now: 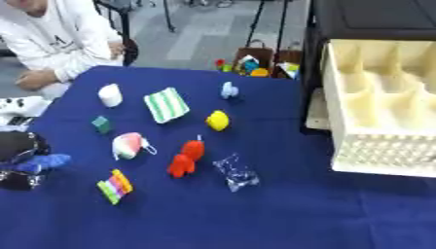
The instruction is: Pick up objects from table and place into drawer.
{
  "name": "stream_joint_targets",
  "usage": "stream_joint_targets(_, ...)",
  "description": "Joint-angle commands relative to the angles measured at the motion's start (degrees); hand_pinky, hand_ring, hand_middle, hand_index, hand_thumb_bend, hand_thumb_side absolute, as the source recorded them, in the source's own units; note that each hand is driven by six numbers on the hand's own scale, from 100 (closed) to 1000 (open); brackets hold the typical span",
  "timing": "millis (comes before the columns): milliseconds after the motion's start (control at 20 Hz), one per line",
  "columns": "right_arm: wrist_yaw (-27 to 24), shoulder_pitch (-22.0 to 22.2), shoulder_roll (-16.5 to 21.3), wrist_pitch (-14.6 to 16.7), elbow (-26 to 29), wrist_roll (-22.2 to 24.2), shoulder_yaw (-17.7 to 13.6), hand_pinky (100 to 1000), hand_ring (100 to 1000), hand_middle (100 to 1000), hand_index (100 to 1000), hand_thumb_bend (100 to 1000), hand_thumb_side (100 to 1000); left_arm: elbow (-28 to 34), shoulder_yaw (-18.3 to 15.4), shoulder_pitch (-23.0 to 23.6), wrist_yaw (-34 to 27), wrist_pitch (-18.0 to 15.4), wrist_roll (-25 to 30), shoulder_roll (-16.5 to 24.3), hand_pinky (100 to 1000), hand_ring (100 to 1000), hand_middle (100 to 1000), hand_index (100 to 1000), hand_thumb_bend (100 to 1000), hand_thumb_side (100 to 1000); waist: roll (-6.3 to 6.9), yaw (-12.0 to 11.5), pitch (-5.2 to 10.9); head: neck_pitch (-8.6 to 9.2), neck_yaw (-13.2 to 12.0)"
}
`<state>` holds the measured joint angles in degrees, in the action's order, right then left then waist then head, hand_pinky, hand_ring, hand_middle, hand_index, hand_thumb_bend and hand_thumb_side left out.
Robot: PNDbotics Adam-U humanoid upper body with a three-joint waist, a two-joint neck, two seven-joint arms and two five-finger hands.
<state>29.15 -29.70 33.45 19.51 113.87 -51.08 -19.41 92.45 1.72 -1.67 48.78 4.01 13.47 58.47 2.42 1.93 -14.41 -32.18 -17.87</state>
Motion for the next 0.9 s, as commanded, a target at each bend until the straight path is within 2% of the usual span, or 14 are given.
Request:
stream_joint_targets(50, -0.2, -0.6, 0.9, 0.9, 0.7, -0.9, 0.0, 713, 753, 731, 721, 100, 696, 3.5, -1.6, -0.3, 0.1, 0.6, -0.1, 2.5, 341, 541, 498, 621, 100, 260, 0.13, -0.2, 1.16, -0.17, 0.2)
stream_joint_targets(300, -0.4, -0.6, 0.8, 0.8, 0.7, -0.9, 0.3, 713, 753, 731, 722, 100, 705, 8.4, -3.4, -1.4, -1.0, 1.4, -0.7, 2.7, 297, 514, 465, 586, 100, 248, 0.21, -0.5, 1.62, -0.03, 0.9)
stream_joint_targets(550, -0.8, -0.9, 0.8, 1.0, 0.7, -0.9, 1.3, 713, 753, 731, 722, 100, 703, 14.5, -4.6, -4.8, -5.6, 1.4, -1.3, 3.7, 262, 499, 440, 564, 100, 244, 0.41, -0.8, 2.38, -0.81, 2.9)
stream_joint_targets(900, -1.6, -2.0, 0.5, 1.2, 0.7, -0.9, 3.7, 713, 755, 731, 722, 100, 703, 21.7, -2.7, -15.8, -14.9, 0.4, 0.5, 4.4, 216, 480, 405, 535, 100, 251, 1.24, 0.0, 3.77, -2.05, 4.6)
